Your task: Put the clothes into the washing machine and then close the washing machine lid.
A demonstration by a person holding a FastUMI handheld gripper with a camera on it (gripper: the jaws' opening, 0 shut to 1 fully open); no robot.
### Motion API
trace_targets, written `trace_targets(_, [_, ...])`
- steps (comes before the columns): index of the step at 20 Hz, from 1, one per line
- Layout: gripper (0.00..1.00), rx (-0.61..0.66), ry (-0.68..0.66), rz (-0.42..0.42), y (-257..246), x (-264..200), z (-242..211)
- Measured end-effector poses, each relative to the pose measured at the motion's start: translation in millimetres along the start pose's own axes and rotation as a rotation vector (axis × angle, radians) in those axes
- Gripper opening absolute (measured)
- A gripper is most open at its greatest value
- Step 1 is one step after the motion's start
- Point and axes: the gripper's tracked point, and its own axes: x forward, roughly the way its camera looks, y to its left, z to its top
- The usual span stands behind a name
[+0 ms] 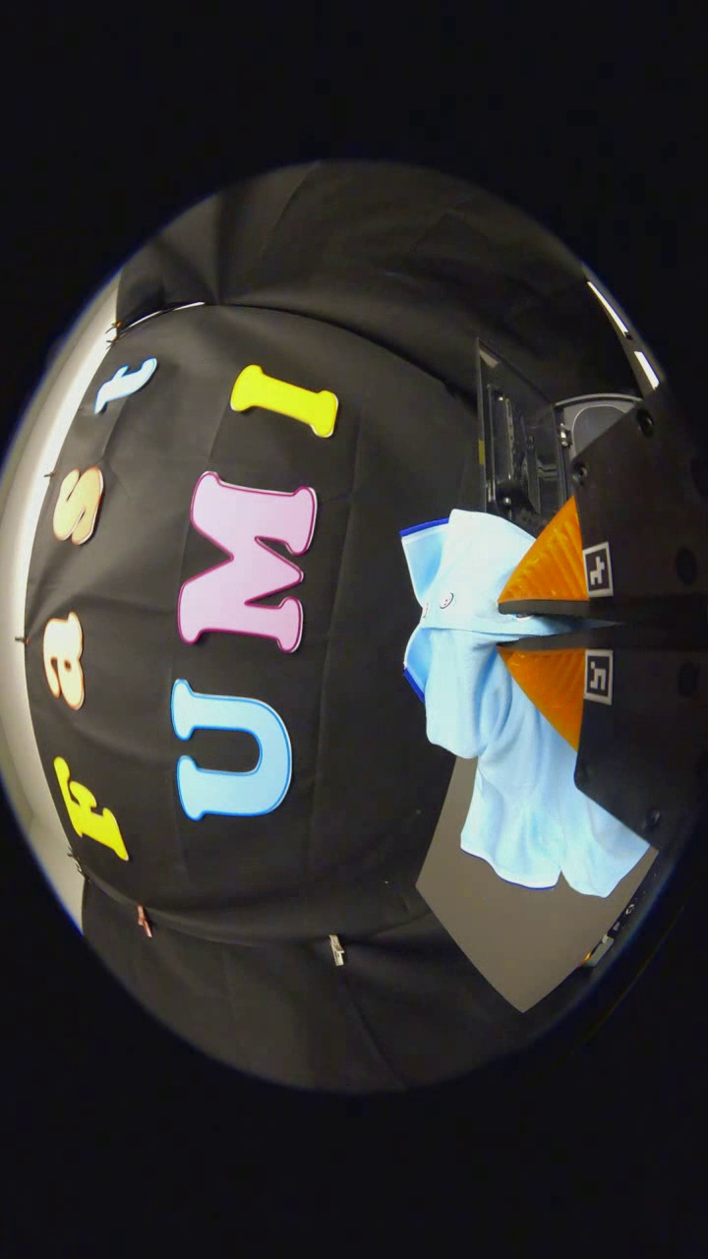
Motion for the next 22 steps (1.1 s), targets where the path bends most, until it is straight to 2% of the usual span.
trace_targets(6, [0.05, 0.06, 0.005, 0.009, -103.3, 11.0, -2.0])
trace_targets(11, [0.05, 0.102, 0.081, 0.014, -166.4, 28.7, -29.8])
trace_targets(17, [0.05, 0.089, 0.157, 0.03, -190.1, 45.9, -74.9])
trace_targets(22, [0.05, 0.092, 0.269, 0.036, -188.9, 55.2, -138.6])
